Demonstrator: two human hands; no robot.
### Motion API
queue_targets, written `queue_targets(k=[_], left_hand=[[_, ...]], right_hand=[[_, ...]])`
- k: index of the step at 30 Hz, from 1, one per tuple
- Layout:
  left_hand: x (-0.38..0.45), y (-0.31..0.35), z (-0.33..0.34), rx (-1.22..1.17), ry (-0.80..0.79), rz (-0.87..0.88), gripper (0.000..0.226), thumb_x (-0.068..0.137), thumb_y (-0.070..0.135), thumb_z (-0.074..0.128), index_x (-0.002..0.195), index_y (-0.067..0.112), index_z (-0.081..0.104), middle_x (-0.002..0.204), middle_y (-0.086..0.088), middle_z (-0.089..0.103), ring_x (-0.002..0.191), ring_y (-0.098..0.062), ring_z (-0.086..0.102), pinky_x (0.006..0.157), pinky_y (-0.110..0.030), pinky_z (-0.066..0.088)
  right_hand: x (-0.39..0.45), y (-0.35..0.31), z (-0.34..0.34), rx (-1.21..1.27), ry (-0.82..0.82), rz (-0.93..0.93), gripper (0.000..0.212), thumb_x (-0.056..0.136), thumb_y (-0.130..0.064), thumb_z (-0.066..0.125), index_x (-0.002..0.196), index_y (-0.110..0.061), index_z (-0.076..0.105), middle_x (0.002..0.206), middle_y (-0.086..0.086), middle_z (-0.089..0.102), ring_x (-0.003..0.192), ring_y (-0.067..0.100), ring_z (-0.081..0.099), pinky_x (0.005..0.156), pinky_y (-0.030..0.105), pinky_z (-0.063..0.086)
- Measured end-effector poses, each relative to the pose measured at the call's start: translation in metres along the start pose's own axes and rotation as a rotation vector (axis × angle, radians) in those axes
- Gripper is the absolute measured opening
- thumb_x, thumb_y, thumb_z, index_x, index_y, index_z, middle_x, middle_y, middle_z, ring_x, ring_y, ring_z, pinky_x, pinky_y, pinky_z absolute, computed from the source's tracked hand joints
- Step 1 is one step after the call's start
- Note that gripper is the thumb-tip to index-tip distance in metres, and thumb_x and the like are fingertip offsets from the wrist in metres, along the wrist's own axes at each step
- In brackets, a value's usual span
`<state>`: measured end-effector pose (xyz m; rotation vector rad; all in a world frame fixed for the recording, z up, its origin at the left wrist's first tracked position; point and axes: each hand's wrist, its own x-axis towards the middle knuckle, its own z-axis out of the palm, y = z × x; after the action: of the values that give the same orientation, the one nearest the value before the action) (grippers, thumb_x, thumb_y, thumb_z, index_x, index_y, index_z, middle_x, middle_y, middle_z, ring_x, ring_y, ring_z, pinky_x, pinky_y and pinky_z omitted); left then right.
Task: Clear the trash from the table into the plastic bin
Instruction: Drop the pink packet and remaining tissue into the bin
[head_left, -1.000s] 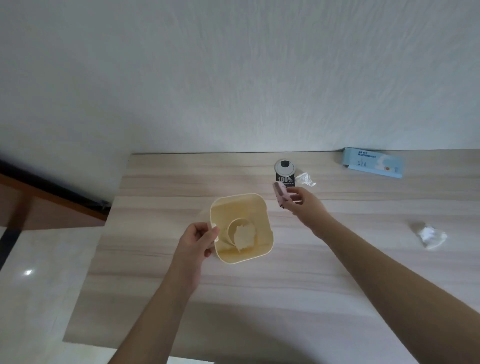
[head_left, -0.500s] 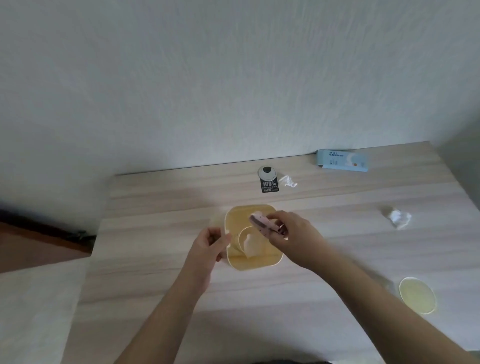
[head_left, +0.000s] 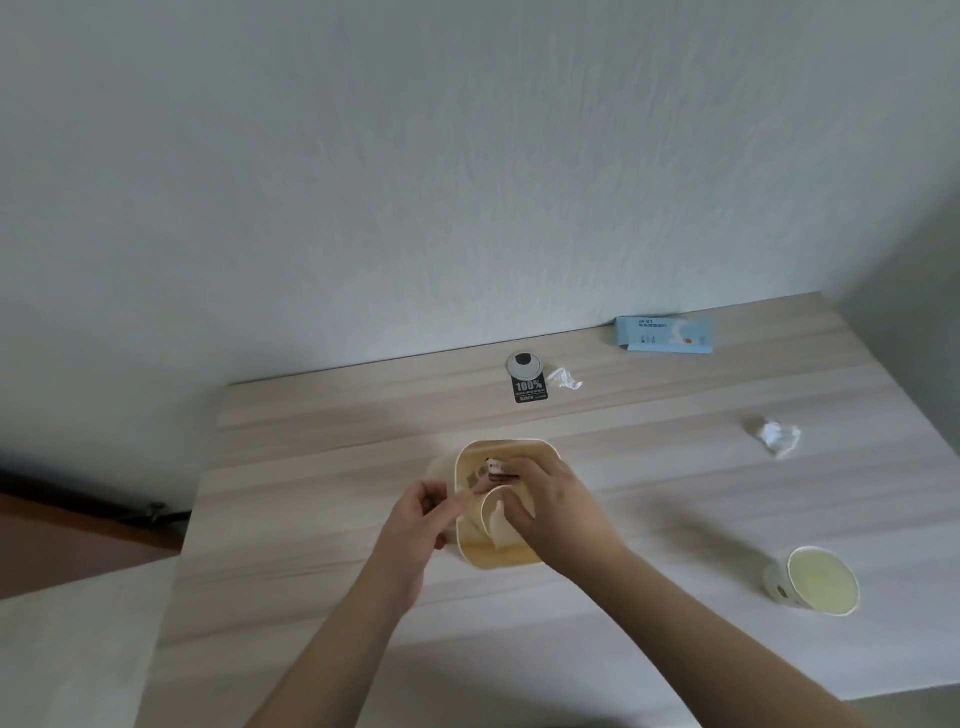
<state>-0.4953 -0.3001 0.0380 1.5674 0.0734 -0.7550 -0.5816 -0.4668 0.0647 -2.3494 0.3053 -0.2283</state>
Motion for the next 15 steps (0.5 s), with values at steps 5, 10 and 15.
queue_targets(k=[5, 10, 15], left_hand=[[0.003, -0.002, 0.005, -0.016, 0.025, -0.014, 0.043, 0.064, 0.036, 0.079, 0.095, 0.01, 0.063, 0.082, -0.006, 0.059, 0.073, -0.021, 0.051, 0.061, -0.034, 0.04], [0.004, -0.001, 0.011, -0.024, 0.042, -0.009, 0.041, 0.071, 0.033, 0.075, 0.1, 0.007, 0.062, 0.088, -0.011, 0.058, 0.078, -0.025, 0.049, 0.065, -0.038, 0.039], [0.005, 0.01, 0.019, -0.026, 0.069, 0.027, 0.039, 0.072, 0.03, 0.074, 0.099, 0.004, 0.061, 0.084, -0.011, 0.055, 0.077, -0.024, 0.045, 0.06, -0.033, 0.036]], right_hand=[[0.004, 0.021, -0.032, -0.109, 0.249, -0.048, 0.017, 0.084, -0.012, 0.067, 0.1, -0.014, 0.07, 0.102, 0.0, 0.069, 0.093, 0.022, 0.062, 0.077, 0.027, 0.049], [0.033, 0.066, -0.053, -0.177, 0.265, 0.033, 0.025, 0.087, -0.012, 0.062, 0.112, -0.011, 0.068, 0.109, 0.006, 0.069, 0.101, 0.027, 0.061, 0.077, 0.034, 0.051], [0.075, 0.12, -0.052, -0.292, -0.012, 0.154, 0.044, 0.092, -0.023, 0.054, 0.135, -0.015, 0.05, 0.133, 0.008, 0.055, 0.119, 0.031, 0.05, 0.097, 0.043, 0.045]])
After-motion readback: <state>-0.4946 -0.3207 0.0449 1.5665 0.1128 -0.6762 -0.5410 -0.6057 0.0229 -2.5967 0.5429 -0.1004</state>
